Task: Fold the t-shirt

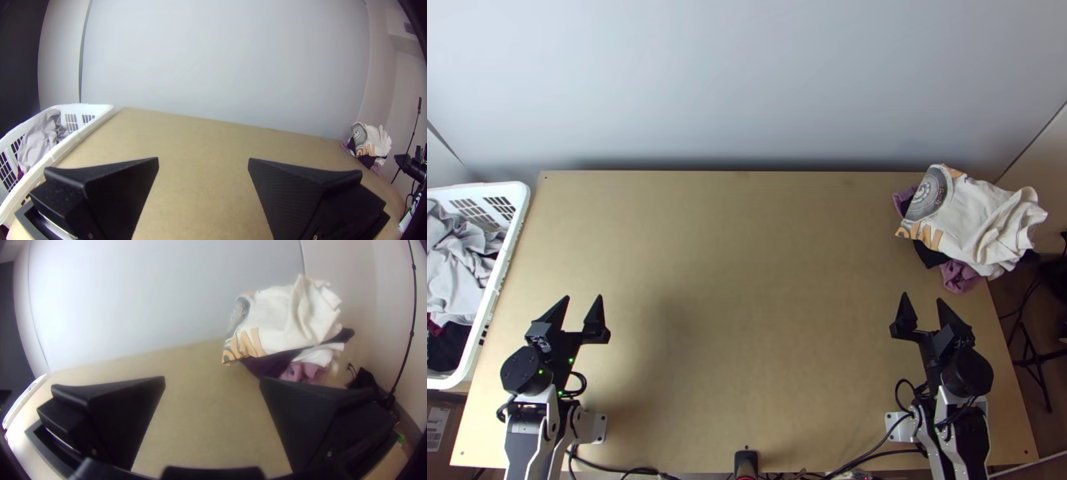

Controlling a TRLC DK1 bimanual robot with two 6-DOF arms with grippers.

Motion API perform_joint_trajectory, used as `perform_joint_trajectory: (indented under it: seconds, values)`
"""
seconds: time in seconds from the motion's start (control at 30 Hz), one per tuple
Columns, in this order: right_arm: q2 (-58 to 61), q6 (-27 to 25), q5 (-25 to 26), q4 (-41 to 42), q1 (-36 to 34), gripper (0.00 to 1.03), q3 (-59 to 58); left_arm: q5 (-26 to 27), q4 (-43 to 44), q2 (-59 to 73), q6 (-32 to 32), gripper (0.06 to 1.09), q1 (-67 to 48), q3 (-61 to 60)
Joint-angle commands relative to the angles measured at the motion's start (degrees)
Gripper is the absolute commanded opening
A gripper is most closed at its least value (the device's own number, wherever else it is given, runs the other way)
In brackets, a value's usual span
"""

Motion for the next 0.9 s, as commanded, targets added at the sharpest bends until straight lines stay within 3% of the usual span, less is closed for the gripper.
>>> perform_joint_trajectory:
  seconds: [0.0, 0.47, 0.87]
  values:
    - [0.01, 0.01, 0.00, 0.00, 0.01, 0.99, 0.02, 0.02, 0.01, 0.01, -0.06, 1.04, -0.16, 0.01]
    - [-0.25, -1.57, 0.09, 1.23, 1.68, 0.99, 0.19, 0.02, 0.36, 0.01, -0.68, 1.04, -1.04, 0.01]
    - [-0.25, -1.40, 0.09, 1.85, -5.36, 0.99, 0.11, 0.02, 0.10, 0.10, 1.43, 1.04, 0.10, 0.01]
